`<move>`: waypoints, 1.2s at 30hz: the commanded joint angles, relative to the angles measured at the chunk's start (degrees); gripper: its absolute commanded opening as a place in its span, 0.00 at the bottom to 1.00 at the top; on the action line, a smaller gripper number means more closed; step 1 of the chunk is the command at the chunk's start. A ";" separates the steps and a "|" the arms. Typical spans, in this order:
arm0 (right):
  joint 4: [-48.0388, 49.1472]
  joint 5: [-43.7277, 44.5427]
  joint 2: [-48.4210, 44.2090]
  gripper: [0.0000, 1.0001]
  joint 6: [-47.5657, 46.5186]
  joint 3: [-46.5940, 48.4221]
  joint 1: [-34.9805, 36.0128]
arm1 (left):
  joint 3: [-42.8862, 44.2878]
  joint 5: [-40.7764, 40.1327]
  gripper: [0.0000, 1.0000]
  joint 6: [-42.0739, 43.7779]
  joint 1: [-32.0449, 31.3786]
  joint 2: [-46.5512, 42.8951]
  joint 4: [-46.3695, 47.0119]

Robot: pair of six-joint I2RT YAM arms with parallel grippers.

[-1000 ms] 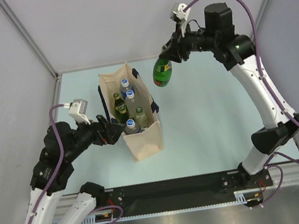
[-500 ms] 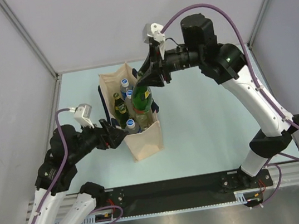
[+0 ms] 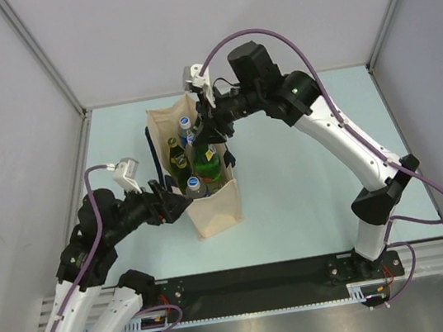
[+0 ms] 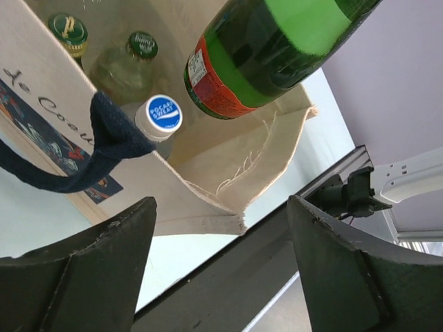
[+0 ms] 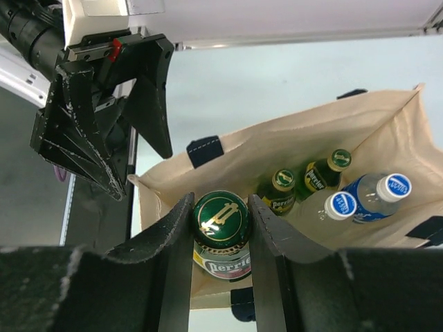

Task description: Place the beverage into the canvas bag

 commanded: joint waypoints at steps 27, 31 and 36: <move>0.17 -6.13 -5.04 0.00 -16.37 -21.47 3.89 | -2.08 -0.06 0.80 -2.20 0.19 0.22 4.80; -2.64 -8.78 -3.19 0.00 -21.73 -22.70 4.15 | -2.61 -0.77 0.80 -2.20 0.19 -0.48 4.54; -5.72 -9.83 -1.52 0.00 -29.37 -25.16 4.33 | -1.73 -2.43 0.80 -2.11 0.19 -1.62 3.84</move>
